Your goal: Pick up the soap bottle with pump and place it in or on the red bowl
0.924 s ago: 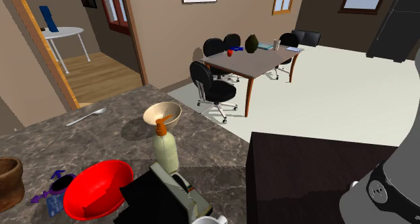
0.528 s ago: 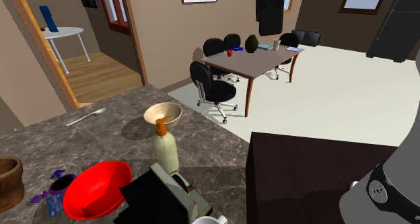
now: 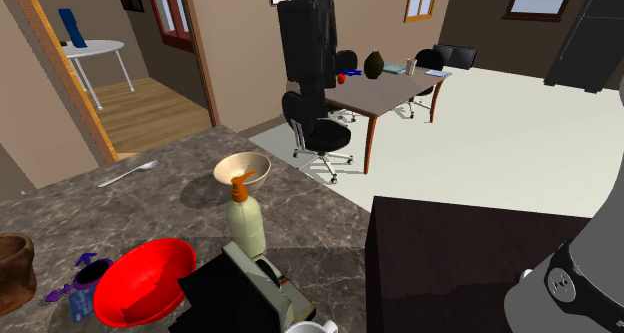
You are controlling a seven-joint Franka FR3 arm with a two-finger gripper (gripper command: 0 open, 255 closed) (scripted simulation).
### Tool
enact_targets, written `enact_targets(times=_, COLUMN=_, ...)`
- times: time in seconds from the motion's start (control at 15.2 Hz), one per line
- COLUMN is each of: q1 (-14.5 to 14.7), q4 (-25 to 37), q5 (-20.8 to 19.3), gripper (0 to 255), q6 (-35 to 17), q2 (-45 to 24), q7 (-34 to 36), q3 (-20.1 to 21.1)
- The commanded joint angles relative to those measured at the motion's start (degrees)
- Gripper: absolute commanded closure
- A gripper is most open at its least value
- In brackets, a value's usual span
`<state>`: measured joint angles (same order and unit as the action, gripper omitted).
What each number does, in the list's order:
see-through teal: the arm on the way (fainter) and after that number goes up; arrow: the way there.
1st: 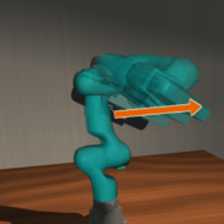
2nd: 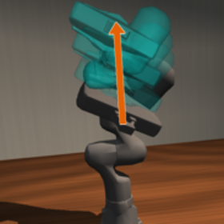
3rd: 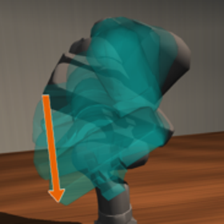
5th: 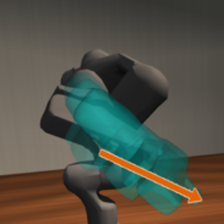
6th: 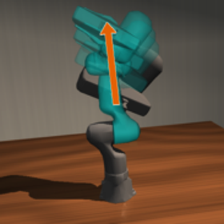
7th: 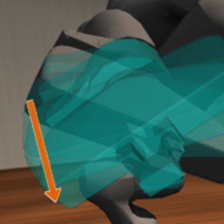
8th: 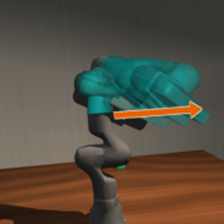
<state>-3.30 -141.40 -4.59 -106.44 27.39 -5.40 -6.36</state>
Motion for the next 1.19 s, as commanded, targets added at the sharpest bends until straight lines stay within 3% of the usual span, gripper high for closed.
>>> enact_targets(times=0.0, q1=-0.3, q4=0.1, q5=-0.1, gripper=0, q6=-3.9, q2=-3.5, q7=-1.1, q3=-1.1)
enact_targets(times=0.59, q1=-0.9, q4=6.6, q5=2.5, gripper=0, q6=-18.1, q2=-23.1, q7=-7.1, q3=-4.8)
enact_targets(times=1.12, q1=-2.8, q4=17.7, q5=8.3, gripper=0, q6=-25.7, q2=-41.4, q7=-13.6, q3=-5.5)
